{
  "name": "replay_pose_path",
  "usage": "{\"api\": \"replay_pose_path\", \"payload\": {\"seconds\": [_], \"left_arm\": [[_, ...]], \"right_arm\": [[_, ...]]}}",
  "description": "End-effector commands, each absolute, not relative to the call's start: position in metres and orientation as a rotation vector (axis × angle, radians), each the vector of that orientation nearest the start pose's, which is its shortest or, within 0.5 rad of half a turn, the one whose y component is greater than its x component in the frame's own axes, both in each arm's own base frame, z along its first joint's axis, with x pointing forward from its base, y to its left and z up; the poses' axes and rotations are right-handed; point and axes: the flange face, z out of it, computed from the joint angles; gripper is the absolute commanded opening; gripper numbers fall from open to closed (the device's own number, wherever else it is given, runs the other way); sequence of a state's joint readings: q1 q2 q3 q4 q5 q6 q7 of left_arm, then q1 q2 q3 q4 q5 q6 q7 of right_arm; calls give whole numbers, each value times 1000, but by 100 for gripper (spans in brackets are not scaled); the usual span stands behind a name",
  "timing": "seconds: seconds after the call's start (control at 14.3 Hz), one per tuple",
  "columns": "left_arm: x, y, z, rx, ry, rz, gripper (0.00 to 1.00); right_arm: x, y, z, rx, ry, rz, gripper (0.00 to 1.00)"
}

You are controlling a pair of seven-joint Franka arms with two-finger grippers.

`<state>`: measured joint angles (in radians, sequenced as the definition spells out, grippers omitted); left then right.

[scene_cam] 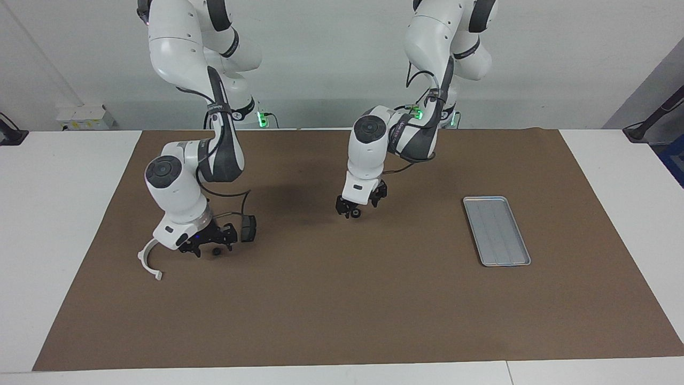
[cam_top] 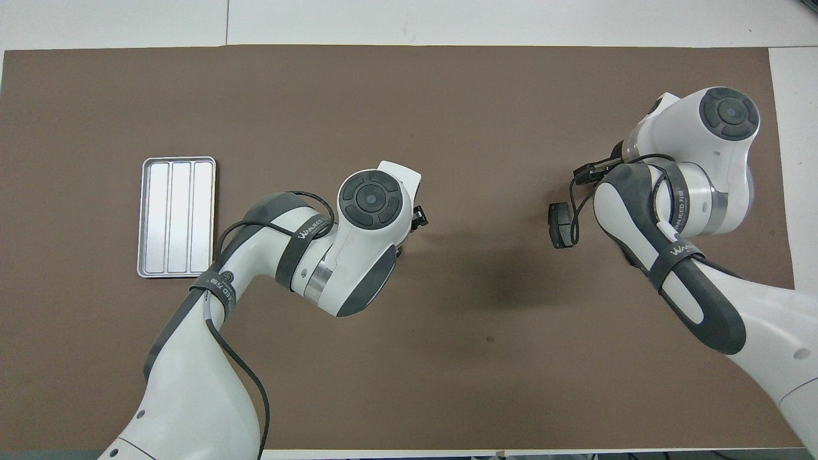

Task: Pick bearing gear from pile to tray

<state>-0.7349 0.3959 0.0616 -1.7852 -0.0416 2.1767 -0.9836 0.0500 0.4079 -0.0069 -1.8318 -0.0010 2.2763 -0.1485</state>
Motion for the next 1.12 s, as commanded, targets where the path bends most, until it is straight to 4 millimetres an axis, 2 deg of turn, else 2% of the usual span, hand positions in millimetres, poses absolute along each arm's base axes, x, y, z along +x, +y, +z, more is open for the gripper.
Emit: {"api": "replay_pose_path", "payload": {"seconds": [0.0,0.42,0.49,0.7,0.91,0.98,1.05], "left_arm": [[492,-404,320,-3103,-502,-21,96],[487,-401,310,-3109,-502,-29,88],[488,-401,310,-3114,-503,-37,88],[482,-406,308,-3117,-489,-38,87],[480,-407,305,-3123,-492,-47,86],[480,-406,304,-3117,-494,-39,85],[479,-406,303,-3115,-494,-36,81]], "right_arm": [[639,26,297,-3124,-278,-42,92],[625,13,282,-3124,-280,-10,92],[624,13,281,-3123,-280,-3,89],[622,14,280,-3122,-287,4,66],[622,13,280,-3123,-282,6,27],[622,13,280,-3123,-282,6,18],[622,14,280,-3122,-284,9,13]]}}
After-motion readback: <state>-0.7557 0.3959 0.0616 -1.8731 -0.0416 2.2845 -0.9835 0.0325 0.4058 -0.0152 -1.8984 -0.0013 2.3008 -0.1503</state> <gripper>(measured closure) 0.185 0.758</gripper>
